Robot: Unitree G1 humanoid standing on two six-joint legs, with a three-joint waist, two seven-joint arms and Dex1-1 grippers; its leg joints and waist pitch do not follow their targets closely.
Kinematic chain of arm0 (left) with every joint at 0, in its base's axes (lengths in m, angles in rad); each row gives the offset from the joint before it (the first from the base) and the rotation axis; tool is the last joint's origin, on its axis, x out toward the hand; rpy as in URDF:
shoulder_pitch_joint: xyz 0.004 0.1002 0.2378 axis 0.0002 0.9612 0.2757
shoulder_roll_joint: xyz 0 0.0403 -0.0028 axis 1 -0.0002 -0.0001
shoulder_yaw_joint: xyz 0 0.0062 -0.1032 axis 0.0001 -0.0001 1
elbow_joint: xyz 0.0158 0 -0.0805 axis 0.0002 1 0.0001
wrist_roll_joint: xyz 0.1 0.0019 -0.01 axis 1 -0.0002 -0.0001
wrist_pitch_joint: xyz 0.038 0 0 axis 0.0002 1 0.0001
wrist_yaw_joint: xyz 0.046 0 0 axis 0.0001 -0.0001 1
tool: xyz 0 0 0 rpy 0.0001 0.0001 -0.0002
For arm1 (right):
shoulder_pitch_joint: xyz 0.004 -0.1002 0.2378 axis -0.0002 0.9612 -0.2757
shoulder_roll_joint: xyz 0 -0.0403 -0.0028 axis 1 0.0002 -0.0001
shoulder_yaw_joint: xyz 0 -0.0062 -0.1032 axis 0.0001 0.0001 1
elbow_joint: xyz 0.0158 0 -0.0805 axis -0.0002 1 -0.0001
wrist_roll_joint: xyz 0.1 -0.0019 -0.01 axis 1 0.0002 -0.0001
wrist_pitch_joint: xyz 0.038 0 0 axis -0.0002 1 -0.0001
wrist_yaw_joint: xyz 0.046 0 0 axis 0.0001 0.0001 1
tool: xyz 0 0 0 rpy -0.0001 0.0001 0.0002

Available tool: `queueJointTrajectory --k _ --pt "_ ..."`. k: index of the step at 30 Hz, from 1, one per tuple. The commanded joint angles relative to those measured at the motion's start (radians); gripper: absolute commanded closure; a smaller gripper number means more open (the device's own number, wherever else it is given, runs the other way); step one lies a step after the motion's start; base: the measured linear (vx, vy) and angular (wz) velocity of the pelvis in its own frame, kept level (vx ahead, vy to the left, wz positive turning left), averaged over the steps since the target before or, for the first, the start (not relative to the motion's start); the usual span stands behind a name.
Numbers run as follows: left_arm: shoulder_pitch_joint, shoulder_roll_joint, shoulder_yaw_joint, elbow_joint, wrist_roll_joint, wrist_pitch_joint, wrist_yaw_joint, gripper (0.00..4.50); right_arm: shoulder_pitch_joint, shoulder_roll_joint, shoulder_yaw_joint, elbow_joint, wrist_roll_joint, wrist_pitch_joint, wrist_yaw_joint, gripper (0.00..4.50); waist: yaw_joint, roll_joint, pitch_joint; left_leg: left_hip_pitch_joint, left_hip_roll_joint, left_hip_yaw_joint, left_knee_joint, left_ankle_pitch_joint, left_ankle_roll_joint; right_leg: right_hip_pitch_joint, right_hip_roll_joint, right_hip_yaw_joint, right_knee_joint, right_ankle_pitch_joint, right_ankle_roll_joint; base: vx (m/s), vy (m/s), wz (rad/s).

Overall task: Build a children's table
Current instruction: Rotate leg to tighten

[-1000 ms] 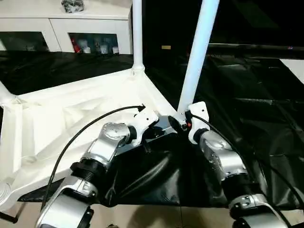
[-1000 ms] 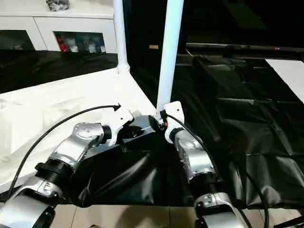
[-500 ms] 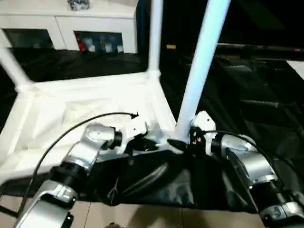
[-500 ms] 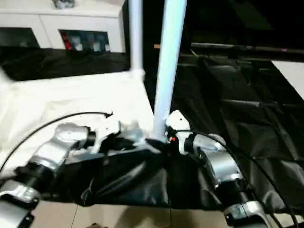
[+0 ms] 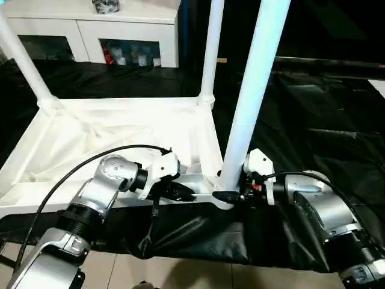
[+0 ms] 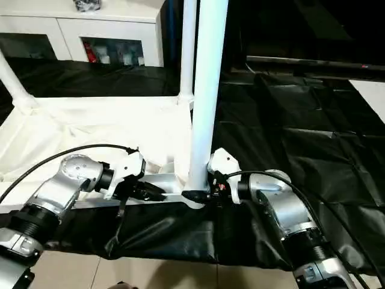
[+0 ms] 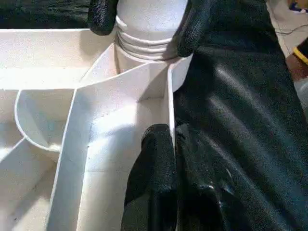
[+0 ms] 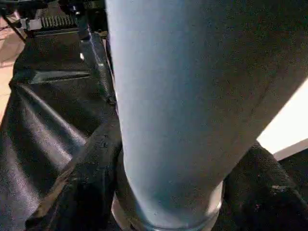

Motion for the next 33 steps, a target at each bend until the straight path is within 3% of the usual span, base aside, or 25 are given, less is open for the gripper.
queueJointTrajectory --k 1,4,5,8,9,10,11,16,17,22,24,28,30,33 --pt "-0.041 -0.036 0.023 0.011 0.015 0.005 0.108 4.5 0.007 0.035 0.028 -0.03 -0.006 0.02 -0.024 1.88 -0.004 -0.008 -0.065 0.014 0.019 0.005 -0.067 -0.215 0.038 0.046 -0.054 0.043 -0.081 -0.265 -0.206 0.0 0.0 0.0" --pt "-0.049 -0.067 0.032 0.024 0.023 0.019 0.174 4.5 -0.003 0.082 0.002 0.015 -0.034 0.018 -0.143 1.88 -0.003 -0.01 -0.063 0.011 0.016 0.002 -0.07 -0.224 0.021 0.047 -0.055 0.04 -0.085 -0.326 -0.18 0.0 0.0 0.0" --pt "-0.057 -0.108 0.04 0.038 0.036 0.039 0.255 4.5 -0.024 0.154 -0.039 0.087 -0.057 0.024 -0.315 1.88 -0.007 -0.012 -0.064 0.009 0.016 0.002 -0.071 -0.212 0.01 0.044 -0.056 0.042 -0.083 -0.331 -0.17 0.0 0.0 0.0" --pt "-0.07 -0.167 0.041 0.059 0.052 0.066 0.348 4.5 -0.047 0.242 -0.085 0.156 -0.058 0.035 -0.482 1.88 -0.02 -0.01 -0.065 0.008 0.015 -0.002 -0.074 -0.225 -0.007 0.045 -0.055 0.039 -0.084 -0.335 -0.165 0.0 0.0 0.0" --pt "-0.076 -0.195 0.042 0.069 0.057 0.078 0.388 4.5 -0.057 0.282 -0.1 0.179 -0.058 0.038 -0.545 1.88 -0.028 -0.015 -0.065 0.007 0.014 -0.002 -0.073 -0.229 -0.006 0.046 -0.053 0.039 -0.084 -0.327 -0.168 0.0 0.0 0.0" --pt "-0.076 -0.196 0.042 0.069 0.057 0.078 0.388 4.5 -0.057 0.282 -0.1 0.179 -0.058 0.038 -0.546 1.88 -0.029 -0.013 -0.066 0.009 0.013 -0.001 -0.071 -0.226 -0.002 0.044 -0.053 0.041 -0.086 -0.319 -0.169 0.0 0.0 0.0" --pt "-0.087 -0.243 0.044 0.091 0.069 0.085 0.457 4.5 -0.08 0.344 -0.118 0.221 -0.075 0.039 -0.657 1.88 -0.03 -0.009 -0.065 0.009 0.012 0.0 -0.071 -0.224 0.001 0.042 -0.053 0.042 -0.087 -0.311 -0.172 0.0 0.0 0.0" --pt "-0.099 -0.292 0.03 0.109 0.086 0.083 0.489 4.5 -0.118 0.411 -0.112 0.276 -0.113 -0.01 -0.724 1.88 -0.031 -0.006 -0.066 0.009 0.01 0.0 -0.071 -0.238 0.005 0.044 -0.053 0.041 -0.09 -0.306 -0.166 0.0 0.0 0.0" --pt "-0.1 -0.293 0.029 0.11 0.087 0.082 0.488 4.5 -0.121 0.413 -0.116 0.278 -0.111 -0.015 -0.728 1.32 -0.031 -0.004 -0.066 0.007 0.01 -0.001 -0.072 -0.24 0.01 0.047 -0.053 0.041 -0.089 -0.304 -0.165 0.0 0.0 0.0" --pt "-0.09 -0.257 0.023 0.085 0.087 0.061 0.433 4.5 -0.11 0.378 -0.126 0.247 -0.087 -0.011 -0.652 1.1 -0.032 -0.004 -0.066 0.007 0.012 -0.002 -0.074 -0.252 0.017 0.047 -0.052 0.04 -0.09 -0.304 -0.166 0.0 0.0 0.0" --pt "-0.081 -0.233 0.019 0.073 0.083 0.045 0.391 4.5 -0.101 0.347 -0.118 0.229 -0.091 -0.011 -0.611 0.72 -0.033 -0.004 -0.067 0.007 0.012 -0.001 -0.073 -0.247 0.02 0.048 -0.051 0.041 -0.088 -0.282 -0.172 0.0 0.0 0.0" --pt "-0.063 -0.185 0.009 0.054 0.072 -0.006 0.297 4.5 -0.079 0.264 -0.086 0.194 -0.098 -0.012 -0.503 0.67 -0.032 -0.007 -0.07 0.006 0.013 0.001 -0.069 -0.205 0.04 0.053 -0.052 0.042 -0.081 -0.219 -0.189 0.0 0.0 0.0" --pt "-0.05 -0.146 0.011 0.028 0.041 -0.014 0.2 4.5 -0.044 0.178 -0.056 0.122 -0.077 -0.003 -0.352 0.67 -0.03 -0.008 -0.07 0.002 0.013 0.002 -0.067 -0.188 0.052 0.058 -0.051 0.041 -0.076 -0.177 -0.207 0.0 0.0 0.0" --pt "-0.046 -0.121 0.007 0.017 0.033 -0.023 0.149 4.5 -0.026 0.134 -0.053 0.075 -0.05 0.007 -0.267 0.67 -0.026 -0.006 -0.072 0.003 0.017 0.002 -0.066 -0.174 0.073 0.057 -0.051 0.041 -0.068 -0.115 -0.233 0.0 0.0 0.0"
